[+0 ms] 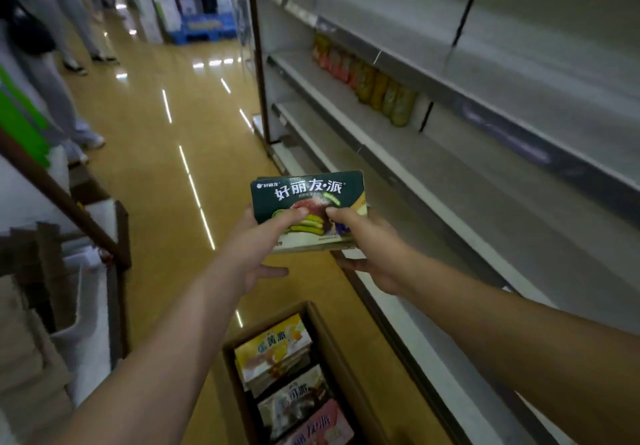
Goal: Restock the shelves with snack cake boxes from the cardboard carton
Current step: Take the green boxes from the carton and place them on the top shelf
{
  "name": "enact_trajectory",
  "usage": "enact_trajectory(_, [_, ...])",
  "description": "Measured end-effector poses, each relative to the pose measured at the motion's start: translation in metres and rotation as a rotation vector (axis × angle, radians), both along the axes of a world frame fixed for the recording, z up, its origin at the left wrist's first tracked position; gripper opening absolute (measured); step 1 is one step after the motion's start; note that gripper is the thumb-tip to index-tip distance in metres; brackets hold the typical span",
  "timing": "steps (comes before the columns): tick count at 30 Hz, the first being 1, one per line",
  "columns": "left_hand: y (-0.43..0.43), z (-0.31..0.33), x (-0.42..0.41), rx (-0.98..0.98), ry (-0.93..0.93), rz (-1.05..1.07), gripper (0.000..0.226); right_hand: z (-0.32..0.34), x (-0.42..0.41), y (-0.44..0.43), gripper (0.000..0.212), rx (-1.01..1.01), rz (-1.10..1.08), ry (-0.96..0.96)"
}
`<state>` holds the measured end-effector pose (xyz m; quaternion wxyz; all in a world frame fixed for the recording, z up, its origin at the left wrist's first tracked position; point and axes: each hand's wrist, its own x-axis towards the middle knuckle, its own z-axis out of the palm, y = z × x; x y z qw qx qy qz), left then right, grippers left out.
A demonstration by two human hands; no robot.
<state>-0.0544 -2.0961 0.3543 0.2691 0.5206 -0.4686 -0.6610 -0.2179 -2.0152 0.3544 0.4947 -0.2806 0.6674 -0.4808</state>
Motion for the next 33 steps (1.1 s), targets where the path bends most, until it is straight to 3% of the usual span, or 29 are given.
enact_trajectory(4, [0.012,0.055,-0.01,-0.087,0.023,-0.094,0.066,0.051,-0.005,0.026,0.03,-0.104,-0.064,0.013])
enact_trajectory(7, [0.026,0.096,-0.021,-0.142,0.061,-0.115,0.064,0.089,-0.012,0.046,0.042,-0.185,-0.108,0.026])
enact_trajectory(11, [0.048,0.148,-0.038,-0.227,0.151,-0.207,0.052,0.146,-0.025,0.076,0.023,-0.308,-0.202,0.056])
enact_trajectory(13, [0.06,0.171,-0.047,-0.271,0.187,-0.244,0.055,0.171,-0.033,0.092,0.029,-0.349,-0.206,0.103])
enact_trajectory(17, [0.09,0.217,-0.068,-0.351,0.238,-0.279,0.075,0.215,-0.051,0.118,0.059,-0.391,-0.272,0.201])
enact_trajectory(20, [0.113,0.256,-0.086,-0.424,0.265,-0.302,0.083,0.246,-0.067,0.145,0.051,-0.45,-0.303,0.211])
enact_trajectory(22, [0.13,0.283,-0.099,-0.474,0.306,-0.318,0.069,0.269,-0.076,0.164,0.035,-0.484,-0.324,0.238])
enact_trajectory(26, [0.156,0.325,-0.125,-0.559,0.389,-0.345,0.053,0.315,-0.092,0.203,0.051,-0.555,-0.359,0.294])
enact_trajectory(30, [0.172,0.36,-0.147,-0.514,0.388,-0.453,0.108,0.359,-0.108,0.246,0.046,-0.606,-0.352,0.363])
enact_trajectory(33, [0.179,0.385,-0.167,-0.581,0.397,-0.491,0.121,0.384,-0.121,0.27,0.048,-0.618,-0.406,0.435])
